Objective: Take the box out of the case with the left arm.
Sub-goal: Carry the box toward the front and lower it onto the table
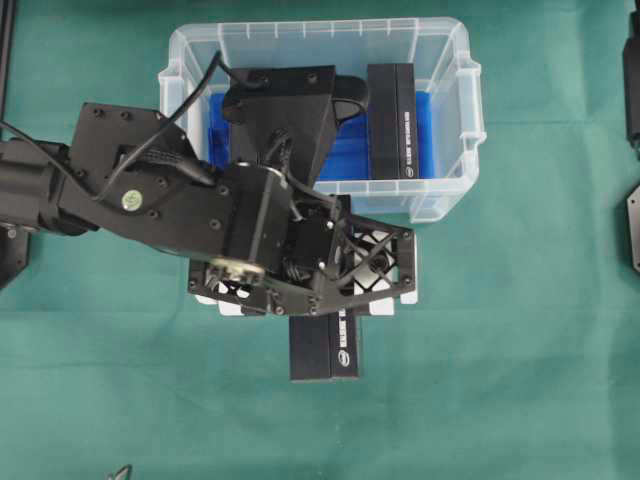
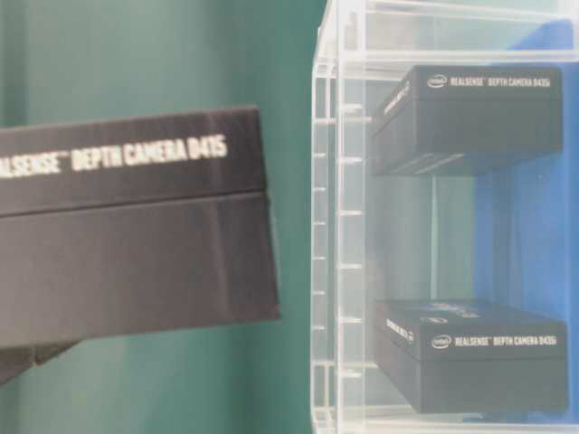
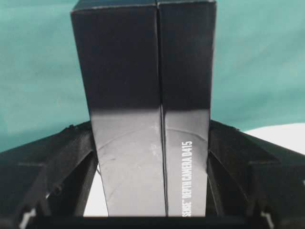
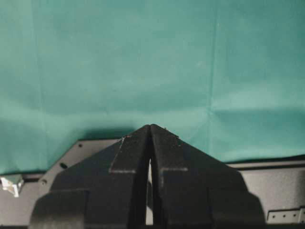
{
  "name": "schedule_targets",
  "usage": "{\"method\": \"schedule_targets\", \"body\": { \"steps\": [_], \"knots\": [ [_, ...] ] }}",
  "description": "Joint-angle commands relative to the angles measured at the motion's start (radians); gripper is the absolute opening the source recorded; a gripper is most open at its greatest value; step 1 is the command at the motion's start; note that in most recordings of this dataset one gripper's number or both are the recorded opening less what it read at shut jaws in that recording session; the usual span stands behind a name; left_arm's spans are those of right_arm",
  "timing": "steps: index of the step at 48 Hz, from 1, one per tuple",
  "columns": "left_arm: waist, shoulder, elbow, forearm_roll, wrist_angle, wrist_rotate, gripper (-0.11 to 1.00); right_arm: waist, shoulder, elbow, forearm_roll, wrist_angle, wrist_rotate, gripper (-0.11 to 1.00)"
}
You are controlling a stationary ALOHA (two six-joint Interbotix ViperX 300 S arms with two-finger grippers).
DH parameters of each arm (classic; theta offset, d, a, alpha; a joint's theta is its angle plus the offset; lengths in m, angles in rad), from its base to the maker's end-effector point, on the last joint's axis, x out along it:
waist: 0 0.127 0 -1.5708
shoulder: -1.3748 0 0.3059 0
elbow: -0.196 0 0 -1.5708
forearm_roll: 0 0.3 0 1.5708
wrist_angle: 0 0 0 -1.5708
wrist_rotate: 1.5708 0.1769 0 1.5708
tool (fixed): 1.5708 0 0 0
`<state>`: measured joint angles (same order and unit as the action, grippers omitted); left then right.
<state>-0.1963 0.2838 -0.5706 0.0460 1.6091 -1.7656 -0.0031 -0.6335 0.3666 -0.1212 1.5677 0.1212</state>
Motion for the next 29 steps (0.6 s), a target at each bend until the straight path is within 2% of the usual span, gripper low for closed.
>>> {"method": "schedule_targets", "body": {
  "steps": [1, 16, 21, 29],
  "knots": [
    [-0.003, -0.04, -0.011, 0.006, -0.003, 0.0, 0.62, 0.002, -0.003, -0.029, -0.003, -0.002, 0.003, 0.0],
    [-0.003, -0.044, 0.015, 0.023, -0.011, 0.0, 0.62, 0.0, -0.003, -0.028, -0.003, -0.002, 0.003, 0.0],
    [-0.003, -0.044, 0.051, 0.043, -0.023, -0.002, 0.62, 0.0, -0.003, -0.028, -0.003, -0.002, 0.003, 0.0],
    [-0.003, -0.057, 0.152, 0.046, -0.084, -0.002, 0.62, 0.002, -0.003, -0.028, -0.003, 0.0, 0.003, 0.0]
  ]
}}
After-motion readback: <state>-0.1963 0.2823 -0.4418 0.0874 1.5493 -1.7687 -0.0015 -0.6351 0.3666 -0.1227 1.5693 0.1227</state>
